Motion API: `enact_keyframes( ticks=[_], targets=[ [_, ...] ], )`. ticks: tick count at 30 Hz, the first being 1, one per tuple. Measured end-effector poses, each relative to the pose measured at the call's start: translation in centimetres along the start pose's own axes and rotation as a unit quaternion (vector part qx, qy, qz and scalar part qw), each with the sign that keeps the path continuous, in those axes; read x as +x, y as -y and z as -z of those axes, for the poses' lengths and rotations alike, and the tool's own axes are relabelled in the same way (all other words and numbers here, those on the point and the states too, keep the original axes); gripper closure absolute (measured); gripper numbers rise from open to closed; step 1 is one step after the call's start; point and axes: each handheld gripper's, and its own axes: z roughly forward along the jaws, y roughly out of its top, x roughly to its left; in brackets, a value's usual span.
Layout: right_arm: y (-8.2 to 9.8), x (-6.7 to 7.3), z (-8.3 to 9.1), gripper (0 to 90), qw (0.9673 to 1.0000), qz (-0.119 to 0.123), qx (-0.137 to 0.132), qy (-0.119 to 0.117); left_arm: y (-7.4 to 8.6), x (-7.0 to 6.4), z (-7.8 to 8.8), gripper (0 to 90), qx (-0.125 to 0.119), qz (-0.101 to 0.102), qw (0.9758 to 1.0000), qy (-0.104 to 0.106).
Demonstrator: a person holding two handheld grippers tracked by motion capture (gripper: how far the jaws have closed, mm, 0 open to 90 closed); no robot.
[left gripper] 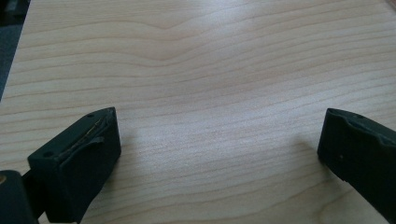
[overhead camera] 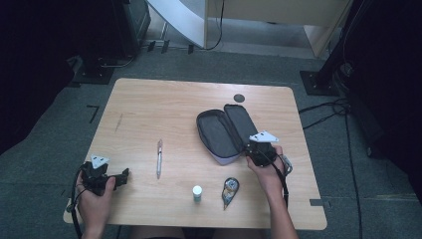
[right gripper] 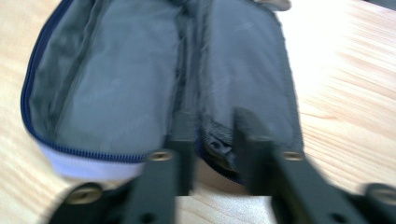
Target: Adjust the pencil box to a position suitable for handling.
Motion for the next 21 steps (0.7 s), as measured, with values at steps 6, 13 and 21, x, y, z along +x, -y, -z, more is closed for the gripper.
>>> enact_keyframes(
  ticks=[6, 13, 21],
  targets=[
    [0.1, 1.2, 0.9, 29.7, 0.9904, -0.126, 0.015, 0.054, 0.0, 0.0, 0.0, 0.0, 0.0, 0.0, 1.0, 0.0],
    [-0.2, 2.9, 0.4, 12.4, 0.9786, -0.183, 0.035, 0.088, 0.0, 0.0, 0.0, 0.0, 0.0, 0.0, 1.0, 0.0],
    [0.0, 4.2, -0.6, 7.5, 0.9603, -0.263, 0.046, 0.08, 0.0, 0.0, 0.0, 0.0, 0.0, 0.0, 1.0, 0.0]
  ],
)
